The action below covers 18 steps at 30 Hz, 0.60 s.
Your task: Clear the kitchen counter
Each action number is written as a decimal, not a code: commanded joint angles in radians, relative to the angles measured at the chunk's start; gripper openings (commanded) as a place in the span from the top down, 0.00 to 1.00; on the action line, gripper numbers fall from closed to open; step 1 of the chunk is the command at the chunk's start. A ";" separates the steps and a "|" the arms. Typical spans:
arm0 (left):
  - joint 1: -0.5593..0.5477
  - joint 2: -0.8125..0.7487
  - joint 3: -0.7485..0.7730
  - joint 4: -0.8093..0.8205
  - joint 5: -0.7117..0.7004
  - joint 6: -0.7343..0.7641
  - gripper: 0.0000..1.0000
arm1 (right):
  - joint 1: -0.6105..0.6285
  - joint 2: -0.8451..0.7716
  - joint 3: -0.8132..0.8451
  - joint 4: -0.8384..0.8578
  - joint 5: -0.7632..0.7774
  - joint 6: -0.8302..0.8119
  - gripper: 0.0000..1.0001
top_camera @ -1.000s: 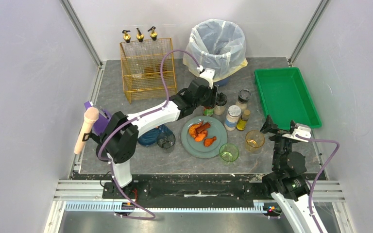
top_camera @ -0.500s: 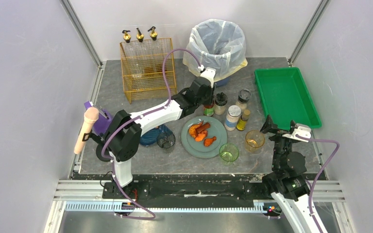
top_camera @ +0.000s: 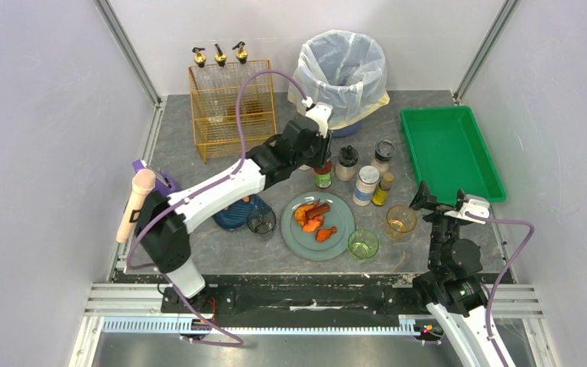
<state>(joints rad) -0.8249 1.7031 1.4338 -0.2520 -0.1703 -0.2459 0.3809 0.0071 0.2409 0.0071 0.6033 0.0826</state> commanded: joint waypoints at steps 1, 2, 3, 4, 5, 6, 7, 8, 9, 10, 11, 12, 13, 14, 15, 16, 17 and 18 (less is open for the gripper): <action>0.004 -0.161 0.078 -0.011 -0.077 0.078 0.98 | 0.006 -0.167 0.003 0.034 0.013 -0.009 0.02; 0.008 -0.177 0.084 -0.022 -0.092 0.089 0.98 | 0.006 -0.168 0.003 0.034 0.013 -0.009 0.02; 0.015 -0.191 0.086 -0.036 -0.110 0.098 0.98 | 0.006 -0.168 0.004 0.034 0.014 -0.010 0.02; 0.023 -0.206 0.091 -0.048 -0.123 0.109 0.98 | 0.007 -0.168 0.004 0.034 0.013 -0.009 0.02; 0.037 -0.217 0.095 -0.062 -0.135 0.116 0.98 | 0.006 -0.168 0.003 0.034 0.012 -0.010 0.02; 0.056 -0.231 0.099 -0.075 -0.147 0.125 0.98 | 0.005 -0.168 0.002 0.034 0.013 -0.009 0.02; 0.073 -0.245 0.099 -0.081 -0.162 0.139 0.98 | 0.006 -0.168 0.003 0.034 0.014 -0.008 0.02; 0.101 -0.256 0.099 -0.089 -0.168 0.148 0.98 | 0.005 -0.168 0.003 0.034 0.014 -0.009 0.02; 0.127 -0.266 0.101 -0.096 -0.173 0.153 0.98 | 0.006 -0.168 0.004 0.034 0.015 -0.008 0.02; 0.157 -0.276 0.102 -0.099 -0.180 0.160 0.98 | 0.006 -0.168 0.002 0.034 0.014 -0.008 0.02; 0.185 -0.283 0.102 -0.094 -0.202 0.170 0.98 | 0.006 -0.167 0.002 0.034 0.014 -0.008 0.02; 0.207 -0.290 0.102 -0.087 -0.237 0.180 0.98 | 0.005 -0.168 0.002 0.035 0.015 -0.009 0.02; 0.236 -0.294 0.103 -0.078 -0.254 0.184 0.98 | 0.006 -0.168 0.000 0.036 0.014 -0.009 0.02; 0.264 -0.299 0.105 -0.069 -0.252 0.182 0.98 | 0.006 -0.168 0.000 0.037 0.015 -0.009 0.02; 0.298 -0.302 0.105 -0.052 -0.242 0.174 0.98 | 0.006 -0.168 -0.001 0.037 0.015 -0.009 0.01; 0.327 -0.305 0.106 -0.034 -0.236 0.166 0.98 | 0.006 -0.168 -0.001 0.039 0.016 -0.011 0.02; 0.360 -0.306 0.108 -0.021 -0.233 0.161 0.98 | 0.005 -0.168 -0.002 0.040 0.017 -0.011 0.02; 0.386 -0.304 0.113 -0.003 -0.236 0.160 0.98 | 0.006 -0.167 -0.002 0.040 0.018 -0.013 0.02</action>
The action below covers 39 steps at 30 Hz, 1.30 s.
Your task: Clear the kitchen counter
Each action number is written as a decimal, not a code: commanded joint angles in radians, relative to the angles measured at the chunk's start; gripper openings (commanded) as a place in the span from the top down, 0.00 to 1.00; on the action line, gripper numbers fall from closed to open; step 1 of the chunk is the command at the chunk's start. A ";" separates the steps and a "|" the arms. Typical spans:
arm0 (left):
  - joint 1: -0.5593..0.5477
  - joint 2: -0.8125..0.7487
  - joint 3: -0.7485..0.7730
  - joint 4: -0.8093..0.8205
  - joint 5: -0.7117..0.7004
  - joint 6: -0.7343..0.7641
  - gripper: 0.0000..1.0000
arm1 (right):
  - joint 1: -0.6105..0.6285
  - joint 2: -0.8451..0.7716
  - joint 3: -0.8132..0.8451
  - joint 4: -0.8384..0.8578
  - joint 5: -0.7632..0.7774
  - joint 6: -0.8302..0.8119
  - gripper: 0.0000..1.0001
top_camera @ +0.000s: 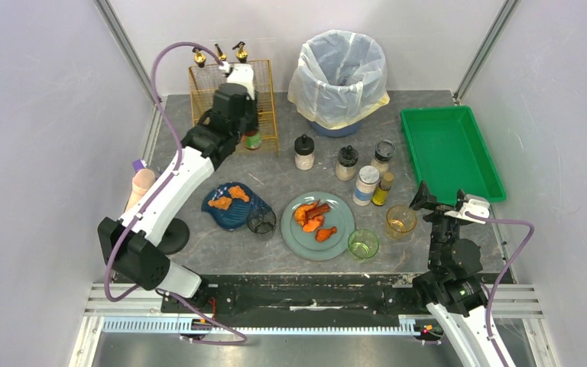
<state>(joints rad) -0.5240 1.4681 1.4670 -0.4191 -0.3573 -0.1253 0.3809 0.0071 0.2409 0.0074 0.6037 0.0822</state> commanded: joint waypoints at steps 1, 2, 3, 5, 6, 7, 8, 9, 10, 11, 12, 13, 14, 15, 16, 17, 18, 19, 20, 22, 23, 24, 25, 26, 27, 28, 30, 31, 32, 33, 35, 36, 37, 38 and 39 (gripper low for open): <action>0.104 -0.064 0.085 0.181 -0.056 0.043 0.98 | 0.006 -0.167 -0.003 0.040 0.019 -0.012 0.02; 0.126 -0.058 0.093 0.195 -0.062 0.047 0.98 | 0.005 -0.168 -0.003 0.040 0.022 -0.014 0.02; 0.141 -0.050 0.107 0.209 -0.070 0.055 0.98 | 0.005 -0.167 -0.003 0.040 0.023 -0.014 0.02; 0.174 -0.031 0.123 0.242 -0.085 0.071 0.98 | 0.005 -0.167 -0.006 0.043 0.025 -0.017 0.02; 0.192 -0.020 0.131 0.257 -0.088 0.074 0.98 | 0.006 -0.167 -0.007 0.045 0.027 -0.018 0.02; 0.207 -0.012 0.138 0.275 -0.086 0.077 0.98 | 0.006 -0.167 -0.008 0.046 0.027 -0.019 0.02; 0.227 0.003 0.146 0.290 -0.084 0.079 0.98 | 0.005 -0.167 -0.007 0.048 0.028 -0.020 0.02; 0.246 0.014 0.154 0.304 -0.083 0.079 0.98 | 0.005 -0.167 -0.009 0.049 0.030 -0.021 0.02; 0.260 0.032 0.166 0.313 -0.082 0.080 0.98 | 0.006 -0.167 -0.009 0.050 0.032 -0.024 0.02; 0.276 0.048 0.178 0.322 -0.081 0.082 0.98 | 0.004 -0.167 -0.010 0.052 0.033 -0.024 0.02; 0.289 0.062 0.191 0.329 -0.080 0.082 0.98 | 0.005 -0.166 -0.012 0.053 0.034 -0.025 0.02; 0.301 0.079 0.204 0.336 -0.075 0.082 0.98 | 0.004 -0.167 -0.013 0.055 0.033 -0.027 0.02; 0.312 0.091 0.214 0.342 -0.069 0.081 0.98 | 0.006 -0.167 -0.014 0.057 0.036 -0.028 0.02; 0.323 0.110 0.225 0.352 -0.066 0.079 0.98 | 0.005 -0.166 -0.014 0.058 0.035 -0.029 0.02; 0.334 0.126 0.236 0.356 -0.057 0.078 0.98 | 0.005 -0.167 -0.016 0.059 0.036 -0.029 0.02; 0.346 0.145 0.247 0.356 -0.046 0.074 0.98 | 0.005 -0.167 -0.015 0.060 0.037 -0.032 0.02; 0.354 0.159 0.259 0.358 -0.040 0.069 0.98 | 0.004 -0.167 -0.016 0.061 0.036 -0.032 0.02; 0.362 0.175 0.269 0.361 -0.036 0.067 0.98 | 0.004 -0.167 -0.017 0.062 0.038 -0.034 0.02; 0.368 0.191 0.278 0.365 -0.032 0.067 0.98 | 0.004 -0.167 -0.017 0.062 0.041 -0.034 0.02; 0.383 0.226 0.296 0.370 -0.029 0.064 0.98 | 0.004 -0.167 -0.020 0.064 0.040 -0.037 0.02; 0.390 0.240 0.306 0.370 -0.022 0.058 0.98 | 0.004 -0.167 -0.020 0.066 0.040 -0.038 0.02; 0.399 0.255 0.310 0.373 -0.015 0.049 0.98 | 0.004 -0.167 -0.022 0.068 0.040 -0.039 0.02; 0.405 0.267 0.311 0.374 -0.006 0.039 0.98 | 0.003 -0.166 -0.022 0.068 0.039 -0.038 0.02; 0.411 0.282 0.310 0.373 0.000 0.032 0.98 | 0.004 -0.167 -0.023 0.069 0.040 -0.041 0.02; 0.416 0.295 0.307 0.373 0.000 0.027 0.98 | 0.004 -0.167 -0.022 0.069 0.040 -0.042 0.02; 0.418 0.304 0.301 0.375 0.002 0.026 0.98 | 0.005 -0.166 -0.024 0.070 0.041 -0.042 0.02; 0.422 0.322 0.286 0.378 0.004 0.022 0.98 | 0.004 -0.167 -0.025 0.072 0.041 -0.043 0.02; 0.424 0.334 0.277 0.380 0.004 0.019 0.98 | 0.003 -0.166 -0.025 0.073 0.041 -0.044 0.02; 0.423 0.339 0.268 0.382 0.003 0.018 0.97 | 0.003 -0.166 -0.026 0.074 0.041 -0.044 0.02; 0.425 0.348 0.259 0.383 0.003 0.015 0.95 | 0.002 -0.166 -0.028 0.075 0.040 -0.044 0.02; 0.425 0.366 0.242 0.385 0.003 0.010 0.92 | 0.002 -0.166 -0.027 0.075 0.039 -0.044 0.02; 0.426 0.373 0.233 0.385 0.004 0.007 0.90 | 0.003 -0.167 -0.027 0.075 0.038 -0.044 0.02; 0.426 0.382 0.223 0.385 0.003 0.003 0.89 | 0.002 -0.167 -0.027 0.074 0.038 -0.044 0.02; 0.427 0.387 0.215 0.385 0.003 -0.001 0.88 | 0.002 -0.167 -0.026 0.075 0.037 -0.044 0.02; 0.426 0.395 0.207 0.385 0.003 -0.005 0.86 | 0.003 -0.167 -0.026 0.075 0.037 -0.043 0.02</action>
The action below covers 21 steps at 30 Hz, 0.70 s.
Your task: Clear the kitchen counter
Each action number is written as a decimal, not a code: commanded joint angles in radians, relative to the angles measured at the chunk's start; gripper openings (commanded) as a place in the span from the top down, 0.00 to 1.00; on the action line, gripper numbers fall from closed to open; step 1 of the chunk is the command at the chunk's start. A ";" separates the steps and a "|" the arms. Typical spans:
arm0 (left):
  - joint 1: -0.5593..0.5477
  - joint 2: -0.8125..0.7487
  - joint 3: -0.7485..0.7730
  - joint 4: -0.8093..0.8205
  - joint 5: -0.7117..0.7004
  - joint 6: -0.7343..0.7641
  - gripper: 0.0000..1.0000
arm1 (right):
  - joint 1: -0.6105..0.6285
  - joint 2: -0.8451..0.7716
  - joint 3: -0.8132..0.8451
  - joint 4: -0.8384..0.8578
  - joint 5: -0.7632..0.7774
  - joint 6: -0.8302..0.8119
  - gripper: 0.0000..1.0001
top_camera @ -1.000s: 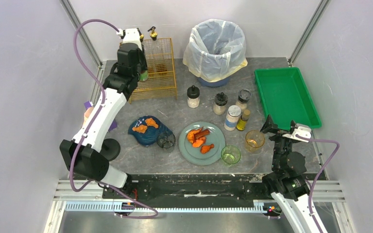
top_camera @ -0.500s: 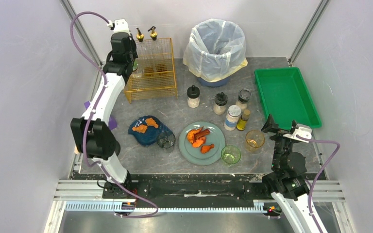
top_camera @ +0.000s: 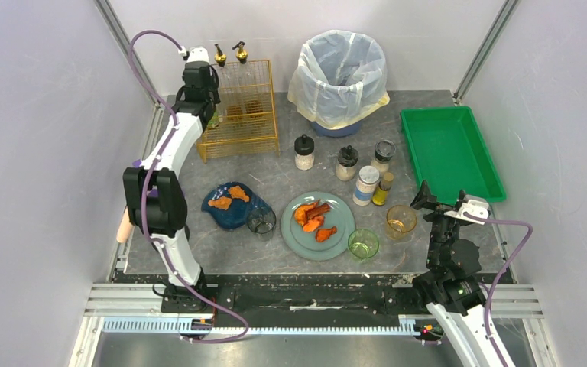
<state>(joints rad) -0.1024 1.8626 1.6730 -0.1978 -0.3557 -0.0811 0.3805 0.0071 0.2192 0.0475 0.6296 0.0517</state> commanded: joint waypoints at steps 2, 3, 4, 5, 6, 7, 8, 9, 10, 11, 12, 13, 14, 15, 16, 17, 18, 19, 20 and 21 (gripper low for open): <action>0.005 0.013 -0.009 0.159 0.001 -0.057 0.82 | 0.003 -0.166 -0.003 0.035 0.010 -0.013 0.02; 0.005 0.017 -0.013 0.156 0.001 -0.058 0.80 | 0.003 -0.167 -0.003 0.034 0.011 -0.012 0.02; 0.006 0.023 -0.015 0.153 -0.001 -0.061 0.78 | 0.002 -0.167 -0.003 0.035 0.010 -0.012 0.02; 0.005 0.027 -0.016 0.148 0.000 -0.062 0.76 | 0.003 -0.167 -0.003 0.034 0.009 -0.010 0.02; 0.005 0.031 -0.016 0.145 0.000 -0.064 0.74 | 0.003 -0.167 -0.002 0.034 0.007 -0.010 0.02; 0.005 0.036 -0.016 0.142 0.000 -0.065 0.70 | 0.002 -0.167 -0.002 0.032 0.008 -0.009 0.02; 0.004 0.039 -0.015 0.136 -0.001 -0.065 0.68 | 0.003 -0.167 -0.001 0.032 0.006 -0.009 0.02; 0.006 0.042 -0.015 0.132 0.000 -0.065 0.66 | 0.003 -0.167 0.000 0.030 0.007 -0.008 0.02; 0.006 0.045 -0.013 0.126 0.000 -0.065 0.63 | 0.003 -0.166 0.002 0.029 0.006 -0.007 0.02; 0.006 0.046 -0.013 0.121 0.000 -0.065 0.60 | 0.003 -0.167 0.001 0.029 0.006 -0.006 0.02; 0.006 0.045 -0.013 0.115 0.000 -0.065 0.56 | 0.003 -0.167 0.003 0.028 0.006 -0.005 0.02; 0.005 0.044 -0.012 0.108 0.000 -0.066 0.53 | 0.003 -0.167 0.002 0.026 0.005 -0.005 0.02; 0.006 0.040 -0.013 0.102 0.000 -0.069 0.49 | 0.003 -0.167 0.003 0.025 0.003 -0.003 0.02; 0.006 0.036 -0.014 0.098 0.000 -0.071 0.45 | 0.002 -0.167 0.004 0.024 0.002 -0.002 0.02; 0.006 0.026 -0.014 0.091 0.003 -0.076 0.40 | 0.003 -0.167 0.004 0.025 0.000 -0.002 0.02; 0.006 0.019 -0.014 0.087 0.006 -0.080 0.37 | 0.003 -0.166 0.005 0.025 -0.002 -0.001 0.02; 0.004 0.008 -0.016 0.084 0.014 -0.083 0.34 | 0.003 -0.167 0.004 0.025 -0.003 0.000 0.02; 0.003 -0.005 -0.016 0.080 0.021 -0.086 0.30 | 0.003 -0.167 0.004 0.023 -0.003 0.000 0.02; 0.004 -0.016 -0.016 0.074 0.028 -0.092 0.26 | 0.003 -0.167 0.006 0.023 -0.004 0.001 0.02; 0.003 -0.030 -0.016 0.069 0.037 -0.096 0.22 | 0.003 -0.167 0.005 0.023 -0.006 0.001 0.02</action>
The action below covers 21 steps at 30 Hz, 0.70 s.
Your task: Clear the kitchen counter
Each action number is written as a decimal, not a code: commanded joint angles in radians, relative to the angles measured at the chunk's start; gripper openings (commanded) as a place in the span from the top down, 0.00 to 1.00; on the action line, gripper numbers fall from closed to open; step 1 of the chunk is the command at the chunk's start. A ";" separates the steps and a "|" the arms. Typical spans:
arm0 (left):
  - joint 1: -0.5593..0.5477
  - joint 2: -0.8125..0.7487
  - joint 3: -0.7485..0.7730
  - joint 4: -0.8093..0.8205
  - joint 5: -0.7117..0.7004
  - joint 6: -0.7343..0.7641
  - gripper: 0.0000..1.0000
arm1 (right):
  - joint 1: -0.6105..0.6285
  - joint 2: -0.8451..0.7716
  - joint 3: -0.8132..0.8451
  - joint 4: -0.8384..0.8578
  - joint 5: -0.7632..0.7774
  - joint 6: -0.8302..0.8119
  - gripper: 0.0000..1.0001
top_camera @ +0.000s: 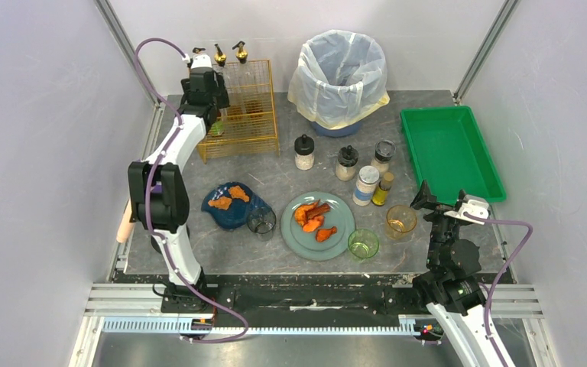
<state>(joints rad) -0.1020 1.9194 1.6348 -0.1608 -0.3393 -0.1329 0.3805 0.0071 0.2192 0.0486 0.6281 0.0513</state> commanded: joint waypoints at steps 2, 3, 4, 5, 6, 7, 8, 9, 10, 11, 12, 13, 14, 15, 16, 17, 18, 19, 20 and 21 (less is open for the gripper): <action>0.000 -0.115 0.020 0.019 0.039 -0.058 0.16 | 0.003 -0.167 0.008 0.020 -0.004 0.003 0.02; -0.002 -0.131 0.020 0.010 0.050 -0.064 0.13 | 0.003 -0.167 0.007 0.020 -0.006 0.003 0.02; -0.004 -0.145 0.020 0.002 0.058 -0.072 0.11 | 0.003 -0.167 0.008 0.019 -0.007 0.004 0.02; -0.008 -0.166 0.018 -0.006 0.069 -0.080 0.08 | 0.003 -0.167 0.009 0.017 -0.007 0.005 0.02; -0.012 -0.182 0.014 -0.012 0.078 -0.091 0.05 | 0.002 -0.168 0.010 0.016 -0.008 0.006 0.02; -0.017 -0.204 0.008 -0.015 0.087 -0.101 0.02 | 0.002 -0.167 0.011 0.014 -0.009 0.008 0.02; -0.024 -0.225 -0.001 -0.017 0.097 -0.111 0.01 | 0.003 -0.167 0.012 0.013 -0.010 0.008 0.02; -0.031 -0.244 -0.009 -0.017 0.108 -0.119 0.00 | 0.003 -0.167 0.013 0.011 -0.012 0.010 0.02; -0.040 -0.264 -0.019 -0.017 0.117 -0.128 0.00 | 0.003 -0.168 0.014 0.010 -0.012 0.012 0.02; -0.050 -0.281 -0.029 -0.018 0.127 -0.137 0.00 | 0.003 -0.168 0.015 0.008 -0.012 0.013 0.02; -0.060 -0.302 -0.038 -0.019 0.134 -0.142 0.00 | 0.003 -0.168 0.014 0.006 -0.013 0.014 0.02; -0.074 -0.325 -0.049 -0.019 0.141 -0.151 0.00 | 0.003 -0.168 0.016 0.005 -0.014 0.016 0.02; -0.085 -0.342 -0.062 -0.019 0.150 -0.157 0.00 | 0.003 -0.168 0.017 0.004 -0.015 0.017 0.02; -0.101 -0.362 -0.072 -0.019 0.161 -0.162 0.00 | 0.002 -0.168 0.018 0.002 -0.016 0.017 0.02; -0.113 -0.378 -0.087 -0.019 0.165 -0.167 0.00 | 0.003 -0.168 0.019 0.001 -0.017 0.018 0.02; -0.129 -0.398 -0.100 -0.019 0.167 -0.171 0.00 | 0.003 -0.168 0.019 -0.001 -0.017 0.019 0.02; -0.144 -0.418 -0.115 -0.019 0.170 -0.172 0.00 | 0.003 -0.168 0.021 -0.001 -0.017 0.019 0.02; -0.161 -0.432 -0.133 -0.018 0.172 -0.176 0.00 | 0.003 -0.168 0.020 -0.003 -0.017 0.021 0.02; -0.178 -0.452 -0.146 -0.019 0.173 -0.182 0.00 | 0.003 -0.168 0.021 -0.003 -0.018 0.023 0.02; -0.194 -0.470 -0.161 -0.019 0.177 -0.184 0.00 | 0.003 -0.168 0.021 -0.003 -0.020 0.024 0.02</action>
<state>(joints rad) -0.2466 1.5208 1.5280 -0.1848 -0.1970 -0.2619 0.3805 0.0071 0.2192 0.0406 0.6235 0.0616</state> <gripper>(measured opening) 0.994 0.979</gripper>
